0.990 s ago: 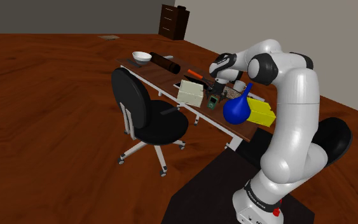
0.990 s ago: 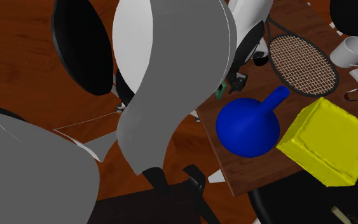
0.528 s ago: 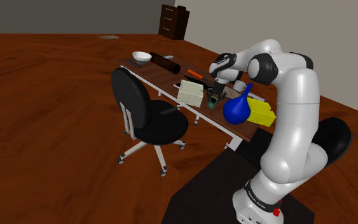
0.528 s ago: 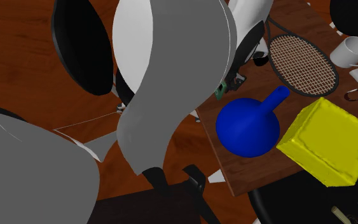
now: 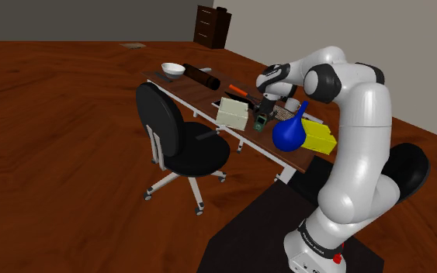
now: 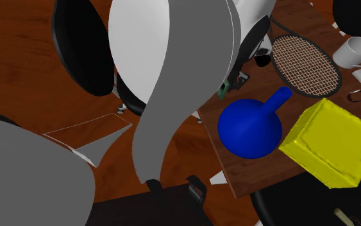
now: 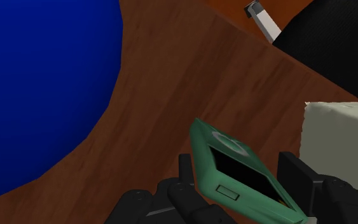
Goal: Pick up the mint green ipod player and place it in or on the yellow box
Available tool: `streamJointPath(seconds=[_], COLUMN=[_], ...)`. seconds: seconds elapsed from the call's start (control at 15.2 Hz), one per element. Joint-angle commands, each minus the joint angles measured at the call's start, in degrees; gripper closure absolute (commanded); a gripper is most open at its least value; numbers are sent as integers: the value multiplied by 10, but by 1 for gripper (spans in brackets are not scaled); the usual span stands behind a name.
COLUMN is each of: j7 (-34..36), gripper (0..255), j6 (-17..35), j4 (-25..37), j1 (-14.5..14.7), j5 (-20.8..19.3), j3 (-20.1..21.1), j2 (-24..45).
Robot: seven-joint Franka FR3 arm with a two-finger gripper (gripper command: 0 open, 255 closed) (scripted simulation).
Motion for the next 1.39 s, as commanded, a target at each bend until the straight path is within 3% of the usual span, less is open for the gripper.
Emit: streamJointPath(seconds=[0.0,1.32], j7=[1,16], gripper=[255,255], j6=[-11,-135], j4=[4,72], j1=[0,6], j5=[-3,-27], j3=[-2,-15], j2=[-7,-66])
